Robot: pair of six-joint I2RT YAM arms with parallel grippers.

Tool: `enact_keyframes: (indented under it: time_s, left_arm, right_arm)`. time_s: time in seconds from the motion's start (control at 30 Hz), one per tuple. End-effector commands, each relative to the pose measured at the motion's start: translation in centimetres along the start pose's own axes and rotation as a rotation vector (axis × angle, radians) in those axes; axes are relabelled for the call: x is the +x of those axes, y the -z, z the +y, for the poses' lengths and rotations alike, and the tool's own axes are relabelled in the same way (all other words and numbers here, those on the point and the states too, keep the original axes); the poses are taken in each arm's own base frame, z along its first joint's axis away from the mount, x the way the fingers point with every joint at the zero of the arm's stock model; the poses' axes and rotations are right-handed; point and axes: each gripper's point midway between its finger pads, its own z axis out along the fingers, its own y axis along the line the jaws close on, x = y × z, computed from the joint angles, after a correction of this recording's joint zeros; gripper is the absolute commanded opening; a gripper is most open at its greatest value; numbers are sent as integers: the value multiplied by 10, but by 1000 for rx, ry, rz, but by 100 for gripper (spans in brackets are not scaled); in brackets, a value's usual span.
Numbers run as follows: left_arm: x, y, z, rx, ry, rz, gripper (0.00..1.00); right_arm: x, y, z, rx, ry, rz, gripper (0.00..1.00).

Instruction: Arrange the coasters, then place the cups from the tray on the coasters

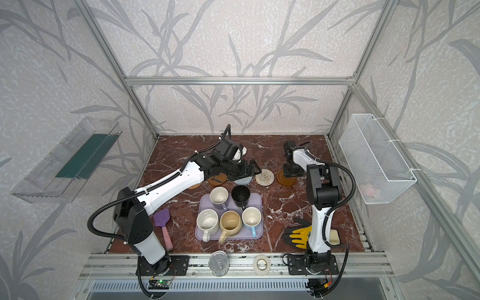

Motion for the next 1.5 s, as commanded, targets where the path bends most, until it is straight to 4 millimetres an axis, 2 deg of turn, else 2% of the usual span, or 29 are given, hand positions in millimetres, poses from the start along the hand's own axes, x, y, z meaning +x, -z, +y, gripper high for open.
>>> enact_keyframes:
  time_s: [0.0,0.17,0.33,0.37,0.47,0.57,0.7,0.8,0.9,1.0,1.1,1.3,1.47]
  left_arm:
    - [-4,16,-9,12,-10,-37,97]
    - [-7,23,-8,-10,-23,-55,97]
    - [-12,35,-3,-37,-25,-85,97]
    - [-13,39,0,-46,-26,-88,97]
    - [-14,49,10,-96,-44,-111,99]
    - [-15,64,25,-175,-58,-126,99]
    - [-18,86,38,-186,-60,-160,99]
    - [-23,102,46,-154,-45,-223,99]
    - [-29,118,60,-117,-3,-284,99]
    - [-30,122,74,-27,86,-274,99]
    - [-26,119,88,11,146,-248,99]
    - [-5,118,122,-197,180,-194,99]
    - [26,113,140,-348,169,-103,98]
  right_arm:
    - [1,13,-2,-24,-3,-7,53]
    - [-3,32,-2,-48,-16,-46,58]
    - [-4,62,0,-74,-22,-89,61]
    - [-4,70,1,-87,-22,-105,64]
    - [-5,99,15,-157,9,-164,88]
    - [-4,130,29,-216,44,-215,99]
    - [-2,170,35,-264,31,-295,99]
    - [-10,196,45,-375,-11,-449,99]
    - [-8,218,56,-514,-15,-558,99]
    - [-2,231,63,-610,-42,-600,99]
    - [6,243,76,-702,-5,-579,99]
    - [37,266,106,-784,94,-568,100]
    - [66,266,131,-700,173,-546,99]
